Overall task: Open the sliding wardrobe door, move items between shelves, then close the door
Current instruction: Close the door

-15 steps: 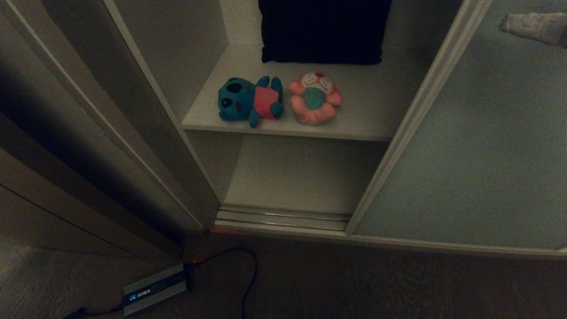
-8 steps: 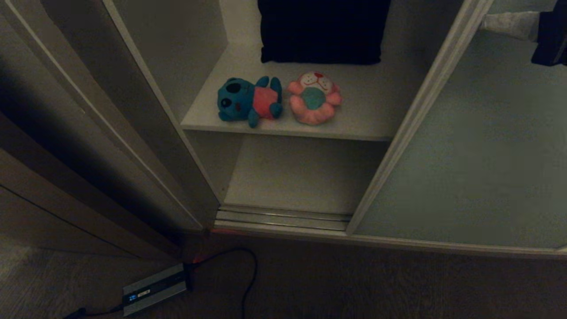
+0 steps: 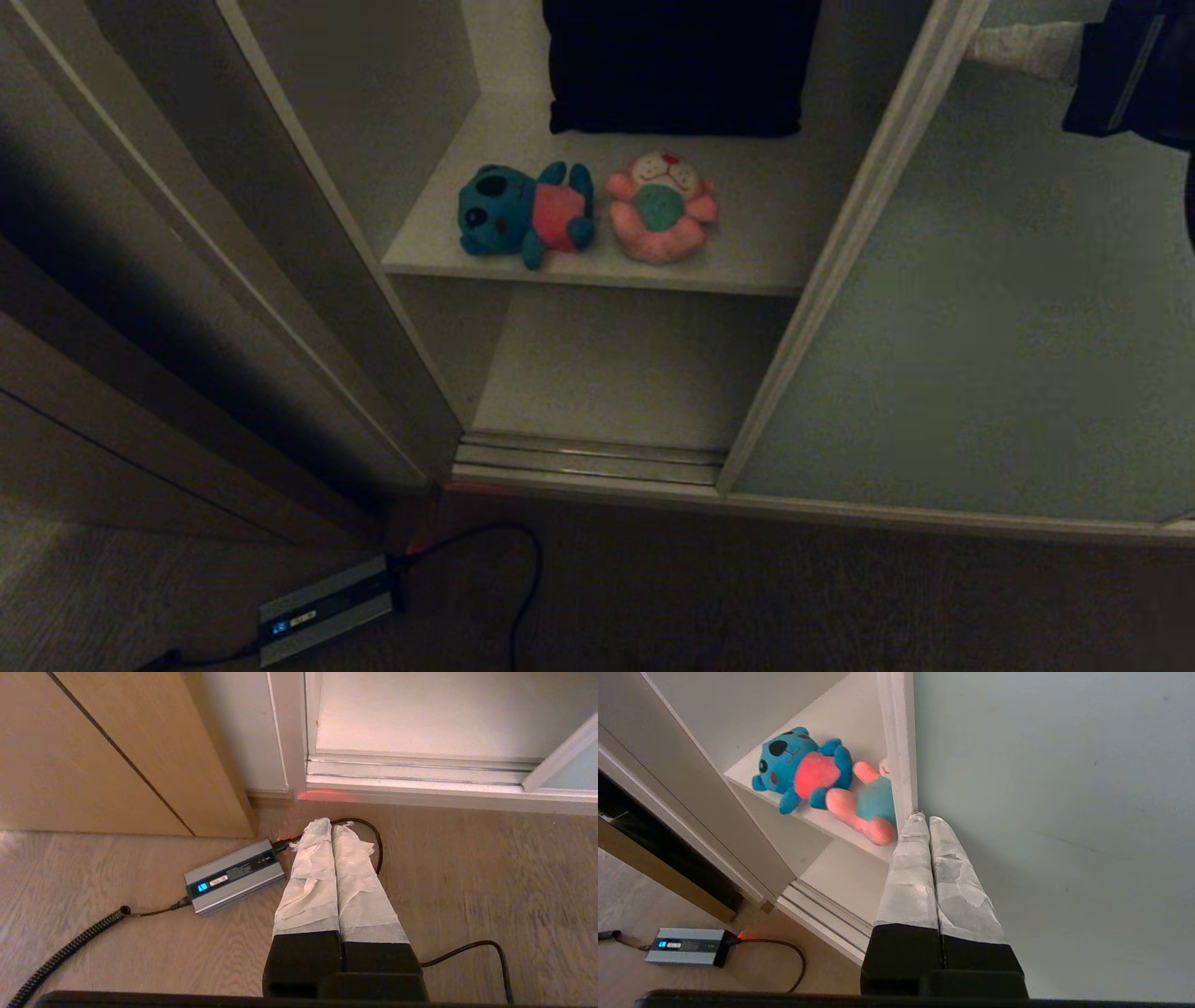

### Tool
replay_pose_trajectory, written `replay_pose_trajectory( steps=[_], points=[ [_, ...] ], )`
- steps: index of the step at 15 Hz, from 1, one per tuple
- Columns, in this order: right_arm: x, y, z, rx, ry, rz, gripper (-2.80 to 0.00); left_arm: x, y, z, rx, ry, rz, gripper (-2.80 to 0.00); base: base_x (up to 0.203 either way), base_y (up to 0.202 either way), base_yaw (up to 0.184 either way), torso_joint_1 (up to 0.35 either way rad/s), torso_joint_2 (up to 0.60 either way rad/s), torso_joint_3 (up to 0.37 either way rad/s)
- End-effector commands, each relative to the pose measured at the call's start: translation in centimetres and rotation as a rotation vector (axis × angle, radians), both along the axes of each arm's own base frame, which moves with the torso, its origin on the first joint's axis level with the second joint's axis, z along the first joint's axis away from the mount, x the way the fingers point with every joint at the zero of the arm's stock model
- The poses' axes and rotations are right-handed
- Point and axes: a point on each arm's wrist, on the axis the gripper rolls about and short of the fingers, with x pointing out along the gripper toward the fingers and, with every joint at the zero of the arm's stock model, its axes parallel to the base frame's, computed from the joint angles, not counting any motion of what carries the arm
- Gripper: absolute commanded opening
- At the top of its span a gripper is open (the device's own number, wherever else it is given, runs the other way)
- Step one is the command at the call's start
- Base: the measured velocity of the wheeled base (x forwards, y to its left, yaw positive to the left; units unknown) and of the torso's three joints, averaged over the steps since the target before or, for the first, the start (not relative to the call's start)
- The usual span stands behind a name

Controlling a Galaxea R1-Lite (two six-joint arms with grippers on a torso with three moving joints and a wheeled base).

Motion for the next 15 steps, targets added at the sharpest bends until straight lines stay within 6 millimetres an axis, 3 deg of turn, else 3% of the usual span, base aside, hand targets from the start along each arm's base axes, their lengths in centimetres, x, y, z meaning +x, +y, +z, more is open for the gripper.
replay_pose_trajectory(
  steps=[1,4,7,10,12,15],
  points=[
    [1.0,2.9,-0.5,-0.012,0.027,0.026,-2.80,0.0,0.0,0.0,0.000,0.002,0.000,-2.80,0.000,0.000,0.000,0.000,0.00,0.000],
    [0.8,6.5,-0.1,0.007,0.014,0.053,-2.80,0.0,0.0,0.0,0.000,0.003,0.000,-2.80,0.000,0.000,0.000,0.000,0.00,0.000],
    [-1.2,8.8,0.2,-0.010,0.000,0.139,-2.80,0.0,0.0,0.0,0.000,0.002,0.000,-2.80,0.000,0.000,0.000,0.000,0.00,0.000],
    [-3.5,6.7,1.1,-0.016,-0.017,0.138,-2.80,0.0,0.0,0.0,0.000,0.002,0.000,-2.80,0.000,0.000,0.000,0.000,0.00,0.000],
    [-6.0,3.4,1.8,-0.055,0.019,0.108,-2.80,0.0,0.0,0.0,0.000,0.000,0.000,-2.80,0.000,0.000,0.000,0.000,0.00,0.000],
    [-8.1,-1.6,1.9,-0.173,0.050,-0.059,-2.80,0.0,0.0,0.0,0.000,0.002,0.000,-2.80,0.000,0.000,0.000,0.000,0.00,0.000]
  ],
)
